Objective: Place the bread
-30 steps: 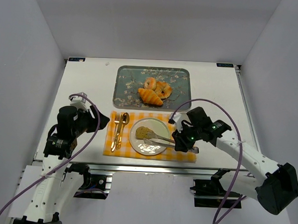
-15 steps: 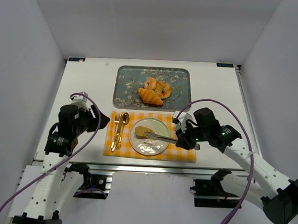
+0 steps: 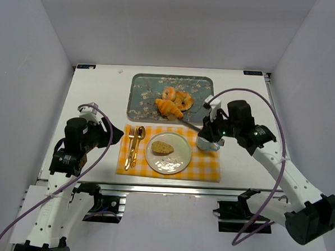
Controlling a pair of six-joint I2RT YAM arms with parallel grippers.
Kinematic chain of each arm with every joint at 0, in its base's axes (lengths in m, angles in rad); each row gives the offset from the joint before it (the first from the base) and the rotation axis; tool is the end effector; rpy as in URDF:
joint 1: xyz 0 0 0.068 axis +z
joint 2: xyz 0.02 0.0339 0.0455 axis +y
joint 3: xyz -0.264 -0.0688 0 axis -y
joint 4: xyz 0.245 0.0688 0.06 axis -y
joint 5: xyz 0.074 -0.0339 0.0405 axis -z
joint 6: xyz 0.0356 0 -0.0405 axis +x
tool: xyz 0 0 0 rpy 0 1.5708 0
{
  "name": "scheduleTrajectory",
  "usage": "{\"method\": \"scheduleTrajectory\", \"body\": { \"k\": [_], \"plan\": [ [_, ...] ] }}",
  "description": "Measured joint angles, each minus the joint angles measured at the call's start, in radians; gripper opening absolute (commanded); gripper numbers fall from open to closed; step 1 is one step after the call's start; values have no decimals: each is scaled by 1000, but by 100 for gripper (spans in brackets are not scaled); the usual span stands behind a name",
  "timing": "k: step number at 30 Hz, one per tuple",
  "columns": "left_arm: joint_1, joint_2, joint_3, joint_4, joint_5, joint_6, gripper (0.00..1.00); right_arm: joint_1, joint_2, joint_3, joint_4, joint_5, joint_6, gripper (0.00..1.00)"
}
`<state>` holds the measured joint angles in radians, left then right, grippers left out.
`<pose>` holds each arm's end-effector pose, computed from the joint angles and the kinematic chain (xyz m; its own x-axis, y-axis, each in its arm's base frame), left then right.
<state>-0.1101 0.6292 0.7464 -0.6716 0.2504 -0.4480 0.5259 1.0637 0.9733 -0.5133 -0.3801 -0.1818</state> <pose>0.1333 -0.0236 0.3000 -0.6084 -0.3550 -0.7098 0.0580 0.8721 -0.4859 0.1917 0.1266 0.3211 -0.3508 -0.3978 -0.8478 -0.8071 0.5876 0.0583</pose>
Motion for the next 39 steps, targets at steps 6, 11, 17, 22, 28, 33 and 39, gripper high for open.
{"method": "scheduleTrajectory", "body": {
  "k": [6, 11, 17, 22, 28, 33, 39],
  "plan": [
    [0, 0, 0, 27, 19, -8, 70, -200, 126, 65, 56, 14, 57, 0],
    [0, 2, -3, 58, 29, -13, 70, -399, 230, 65, 91, 48, 105, 0],
    [0, 10, -28, 87, 44, -16, 70, -584, 424, 12, 214, 195, 150, 0],
    [0, 25, -32, 98, 48, -16, 70, -611, 529, -53, 287, 290, 174, 27],
    [0, 28, -32, 114, 49, -16, 70, -611, 617, -52, 327, 325, 149, 60],
    [0, 35, -33, 118, 48, -15, 70, -618, 617, -47, 333, 309, 93, 89],
    [0, 39, -33, 114, 46, -12, 70, -637, 512, -30, 244, 285, -5, 90]
  ]
}}
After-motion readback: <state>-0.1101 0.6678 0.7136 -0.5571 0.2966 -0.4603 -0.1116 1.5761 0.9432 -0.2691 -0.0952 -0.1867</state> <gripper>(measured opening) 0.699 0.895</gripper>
